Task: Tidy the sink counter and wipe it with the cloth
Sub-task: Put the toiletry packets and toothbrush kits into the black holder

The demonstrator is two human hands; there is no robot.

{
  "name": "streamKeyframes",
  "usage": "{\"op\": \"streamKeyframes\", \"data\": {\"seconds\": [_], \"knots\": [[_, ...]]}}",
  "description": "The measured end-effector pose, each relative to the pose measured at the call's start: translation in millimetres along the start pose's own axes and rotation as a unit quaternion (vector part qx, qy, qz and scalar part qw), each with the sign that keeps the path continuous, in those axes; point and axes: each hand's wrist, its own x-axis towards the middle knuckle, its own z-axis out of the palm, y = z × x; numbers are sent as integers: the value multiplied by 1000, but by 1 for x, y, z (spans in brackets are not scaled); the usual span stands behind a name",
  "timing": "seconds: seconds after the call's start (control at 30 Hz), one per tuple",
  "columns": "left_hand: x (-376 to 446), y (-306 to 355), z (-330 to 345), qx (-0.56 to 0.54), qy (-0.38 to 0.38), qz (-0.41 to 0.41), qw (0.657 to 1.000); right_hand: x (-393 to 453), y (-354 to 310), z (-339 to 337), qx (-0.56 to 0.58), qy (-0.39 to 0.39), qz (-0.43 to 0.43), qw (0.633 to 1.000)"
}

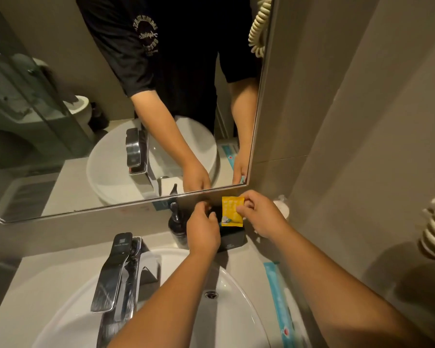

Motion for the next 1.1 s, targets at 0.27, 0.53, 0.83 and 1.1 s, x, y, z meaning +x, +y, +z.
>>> {"op": "streamKeyframes", "data": {"seconds": [0.27, 0.53, 0.83, 1.1], "knots": [[-39, -11, -11, -44, 23, -21, 999, 3, 2, 15, -70, -12, -8, 997], [-76, -23, -17, 21, -22, 18, 999, 6, 5, 23, 4, -14, 55, 998], [-101, -25, -15, 159, -171, 144, 962, -64, 27, -8, 13, 136, 101, 985], [-135, 10, 21, 62, -325, -20, 943, -186, 92, -7, -200, 133, 221, 945]]}}
